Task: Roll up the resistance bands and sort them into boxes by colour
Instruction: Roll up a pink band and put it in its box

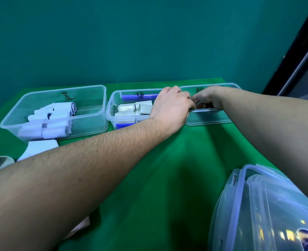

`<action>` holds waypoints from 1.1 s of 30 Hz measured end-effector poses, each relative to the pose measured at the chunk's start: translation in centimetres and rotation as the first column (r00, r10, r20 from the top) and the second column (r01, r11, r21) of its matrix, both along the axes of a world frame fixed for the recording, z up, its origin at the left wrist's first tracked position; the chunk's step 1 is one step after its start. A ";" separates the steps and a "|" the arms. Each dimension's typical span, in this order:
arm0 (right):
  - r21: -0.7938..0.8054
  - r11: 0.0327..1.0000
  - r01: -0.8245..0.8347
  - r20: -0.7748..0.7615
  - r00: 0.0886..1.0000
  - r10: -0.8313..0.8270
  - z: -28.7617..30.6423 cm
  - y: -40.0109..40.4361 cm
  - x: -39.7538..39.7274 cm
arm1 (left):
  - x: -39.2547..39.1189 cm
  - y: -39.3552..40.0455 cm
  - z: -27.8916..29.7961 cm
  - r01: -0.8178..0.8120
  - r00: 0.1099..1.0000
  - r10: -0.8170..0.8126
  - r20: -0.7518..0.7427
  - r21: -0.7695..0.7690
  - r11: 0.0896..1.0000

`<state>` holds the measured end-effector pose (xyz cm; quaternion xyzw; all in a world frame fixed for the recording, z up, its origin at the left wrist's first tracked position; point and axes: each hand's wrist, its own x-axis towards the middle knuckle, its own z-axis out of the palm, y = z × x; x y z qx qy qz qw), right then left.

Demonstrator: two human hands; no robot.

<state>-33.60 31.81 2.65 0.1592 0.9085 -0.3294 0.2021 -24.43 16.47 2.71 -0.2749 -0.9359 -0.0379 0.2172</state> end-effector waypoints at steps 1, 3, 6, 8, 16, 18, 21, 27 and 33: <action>0.018 1.000 -0.001 0.003 1.000 0.001 -0.1 -0.1 0.0 | 0.1 0.0 0.0 -0.008 1.000 0.008 -0.006 0.000 1.000; 0.035 0.999 0.002 0.003 1.000 -0.002 -0.1 0.0 -0.1 | 0.1 0.0 0.0 -0.022 1.000 0.022 -0.009 -0.001 1.000; 0.026 1.000 0.016 -0.013 1.000 -0.016 0.0 0.3 -0.2 | 0.2 0.1 0.1 -0.033 0.999 0.033 -0.004 -0.011 0.999; 0.044 0.999 0.032 -0.039 0.999 -0.030 0.1 0.5 0.0 | 0.1 0.1 0.2 -0.030 1.000 0.030 0.006 -0.009 1.000; 0.058 0.994 0.090 -0.185 0.980 -0.078 1.4 0.9 1.3 | 0.4 -0.1 0.5 -0.048 0.998 0.049 0.038 -0.018 0.999; 0.027 0.994 0.102 -0.227 0.970 -0.093 1.8 1.2 1.6 | 0.5 -0.2 0.6 -0.055 0.998 0.055 0.040 -0.024 0.998; 0.075 0.994 0.075 -0.233 0.971 -0.056 2.7 1.1 2.7 | 1.2 -0.3 1.0 -0.060 0.997 0.061 0.049 -0.023 0.998; 0.228 0.973 -0.025 -0.213 0.974 0.075 3.3 0.1 3.6 | 2.0 0.1 1.3 -0.040 0.997 0.046 0.059 -0.098 0.994; 0.191 0.979 -0.065 -0.318 0.940 0.124 1.4 0.2 1.8 | 1.3 0.1 0.9 -0.010 1.000 0.012 0.015 -0.153 0.988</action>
